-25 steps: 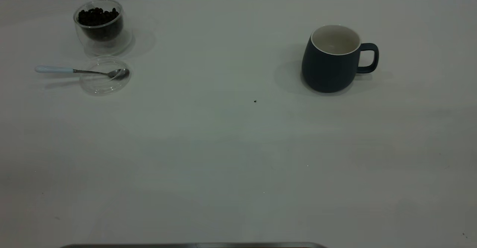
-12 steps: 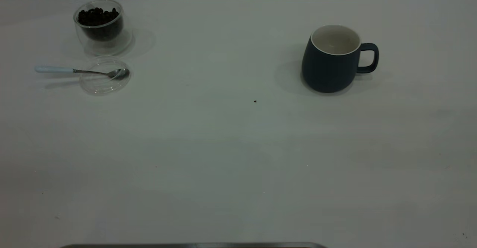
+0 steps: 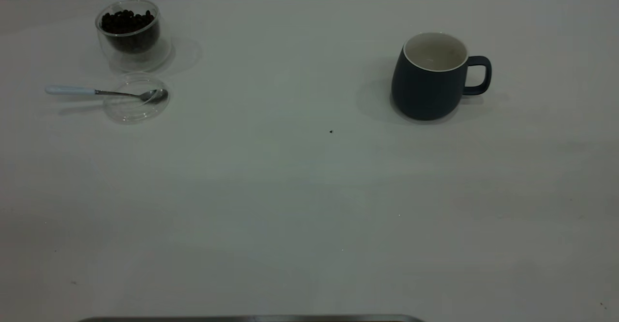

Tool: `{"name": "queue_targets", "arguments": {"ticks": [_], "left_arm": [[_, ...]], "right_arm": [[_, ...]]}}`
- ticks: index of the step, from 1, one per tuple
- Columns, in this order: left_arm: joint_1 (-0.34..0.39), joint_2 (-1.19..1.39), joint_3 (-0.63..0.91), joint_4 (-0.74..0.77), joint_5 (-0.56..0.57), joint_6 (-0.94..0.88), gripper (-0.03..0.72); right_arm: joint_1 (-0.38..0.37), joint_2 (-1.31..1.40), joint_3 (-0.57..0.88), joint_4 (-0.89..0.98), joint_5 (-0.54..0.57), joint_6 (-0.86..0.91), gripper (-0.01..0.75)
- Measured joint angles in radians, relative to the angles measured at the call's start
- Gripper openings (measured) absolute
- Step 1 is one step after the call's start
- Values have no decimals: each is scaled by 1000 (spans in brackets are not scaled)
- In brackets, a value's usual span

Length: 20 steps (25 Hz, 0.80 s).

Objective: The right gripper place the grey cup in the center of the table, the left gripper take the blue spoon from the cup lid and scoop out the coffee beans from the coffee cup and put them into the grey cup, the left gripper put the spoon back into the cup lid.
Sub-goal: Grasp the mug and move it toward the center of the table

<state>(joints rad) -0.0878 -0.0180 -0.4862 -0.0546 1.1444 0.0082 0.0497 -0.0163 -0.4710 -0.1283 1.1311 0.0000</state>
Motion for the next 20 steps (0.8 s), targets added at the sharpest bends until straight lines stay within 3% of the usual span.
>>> {"name": "queue_targets", "arguments": {"ticks": [7,15,20], "left_arm": [[0,0,0,0,0,0,405],[0,0,0,0,0,0,405],[0,0,0,0,0,-1,405]], "right_arm": [[0,7,-16,31,-37,0,453],[0,384,-33,234,-394,-31,453],[0,705,-62,456,-576,-233,453]]}}
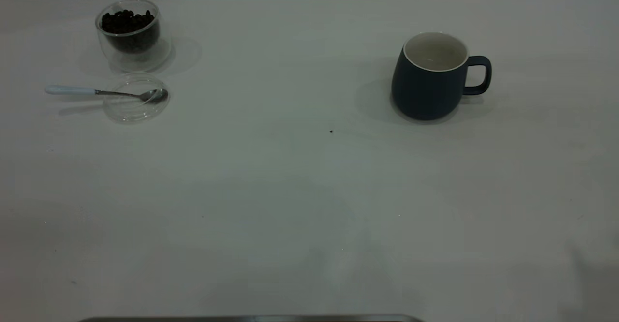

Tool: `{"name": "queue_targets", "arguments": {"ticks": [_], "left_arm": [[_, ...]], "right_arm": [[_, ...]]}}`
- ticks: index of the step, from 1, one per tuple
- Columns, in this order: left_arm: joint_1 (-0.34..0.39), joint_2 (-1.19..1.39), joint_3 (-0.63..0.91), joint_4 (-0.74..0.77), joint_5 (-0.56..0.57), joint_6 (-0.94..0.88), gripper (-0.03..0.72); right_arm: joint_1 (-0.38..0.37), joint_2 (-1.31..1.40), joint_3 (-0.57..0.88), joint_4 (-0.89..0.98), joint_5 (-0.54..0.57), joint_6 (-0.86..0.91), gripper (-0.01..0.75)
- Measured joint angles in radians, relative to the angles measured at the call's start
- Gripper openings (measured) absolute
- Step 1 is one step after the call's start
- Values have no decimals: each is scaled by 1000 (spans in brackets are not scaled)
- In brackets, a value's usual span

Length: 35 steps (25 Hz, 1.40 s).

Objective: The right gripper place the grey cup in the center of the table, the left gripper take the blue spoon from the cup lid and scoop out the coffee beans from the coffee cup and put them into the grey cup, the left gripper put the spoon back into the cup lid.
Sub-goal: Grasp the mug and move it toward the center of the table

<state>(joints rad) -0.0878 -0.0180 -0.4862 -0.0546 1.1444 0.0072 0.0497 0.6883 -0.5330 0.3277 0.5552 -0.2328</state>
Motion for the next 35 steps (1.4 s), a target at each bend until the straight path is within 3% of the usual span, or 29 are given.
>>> {"name": "queue_targets", "arguments": {"ticks": [7,17,22,35], "left_arm": [[0,0,0,0,0,0,405],[0,0,0,0,0,0,405],[0,0,0,0,0,0,405],[0,0,0,0,0,1,405]], "right_arm": [[0,369,-92,361,-149,-351,453],[0,870,-238,659,-142,-702,453],[0,1109,-373,678,-139,-785,453],[0,1525,-745,685,-48,-805,453]]}}
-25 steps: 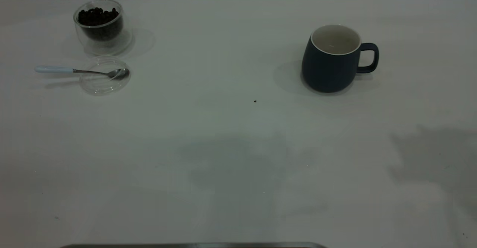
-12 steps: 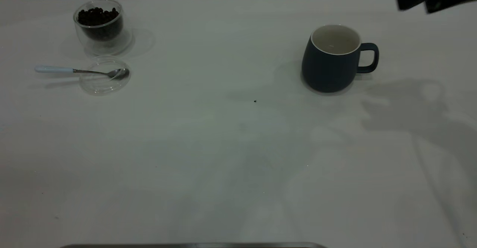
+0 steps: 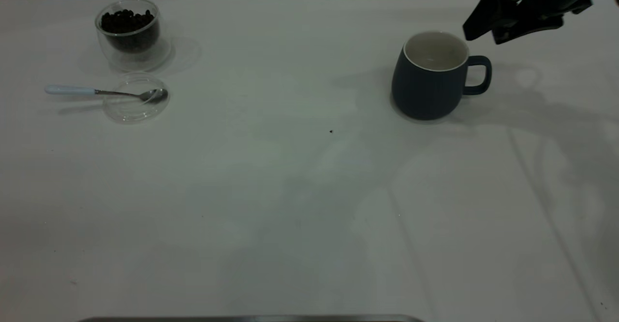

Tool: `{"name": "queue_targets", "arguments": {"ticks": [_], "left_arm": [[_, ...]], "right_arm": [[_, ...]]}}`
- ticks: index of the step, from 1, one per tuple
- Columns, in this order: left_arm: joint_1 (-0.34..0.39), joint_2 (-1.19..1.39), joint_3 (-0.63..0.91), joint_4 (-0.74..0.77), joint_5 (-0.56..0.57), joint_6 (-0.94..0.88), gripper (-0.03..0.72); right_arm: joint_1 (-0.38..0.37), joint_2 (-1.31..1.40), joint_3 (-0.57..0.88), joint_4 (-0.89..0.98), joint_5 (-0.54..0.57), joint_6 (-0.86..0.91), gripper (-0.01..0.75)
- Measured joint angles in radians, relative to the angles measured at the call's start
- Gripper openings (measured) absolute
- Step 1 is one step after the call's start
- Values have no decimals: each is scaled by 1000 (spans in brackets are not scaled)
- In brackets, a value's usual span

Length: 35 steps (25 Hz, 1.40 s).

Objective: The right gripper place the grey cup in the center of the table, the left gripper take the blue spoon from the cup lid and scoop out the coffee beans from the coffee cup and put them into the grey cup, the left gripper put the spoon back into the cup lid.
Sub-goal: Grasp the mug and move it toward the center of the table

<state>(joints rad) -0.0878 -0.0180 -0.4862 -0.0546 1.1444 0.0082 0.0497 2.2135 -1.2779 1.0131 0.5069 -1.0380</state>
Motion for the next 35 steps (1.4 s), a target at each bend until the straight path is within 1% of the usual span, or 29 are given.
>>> {"name": "queue_targets", "arguments": {"ticks": [4,9,18,25,30,35], "left_arm": [[0,0,0,0,0,0,405],[0,0,0,0,0,0,405],[0,0,0,0,0,0,405],[0,0,0,0,0,0,405],[0,0,0,0,0,-1,405],[0,0,0,0,0,-1,405]], "right_arm": [[0,70,-72,0,19,-19,453],[0,130,-125,-1,22,-52,453],[0,186,-159,11,26,-61,453],[2,211,-160,117,25,-115,453],[23,216,-160,202,18,-158,453],[74,236,-160,237,1,-165,453]]}}
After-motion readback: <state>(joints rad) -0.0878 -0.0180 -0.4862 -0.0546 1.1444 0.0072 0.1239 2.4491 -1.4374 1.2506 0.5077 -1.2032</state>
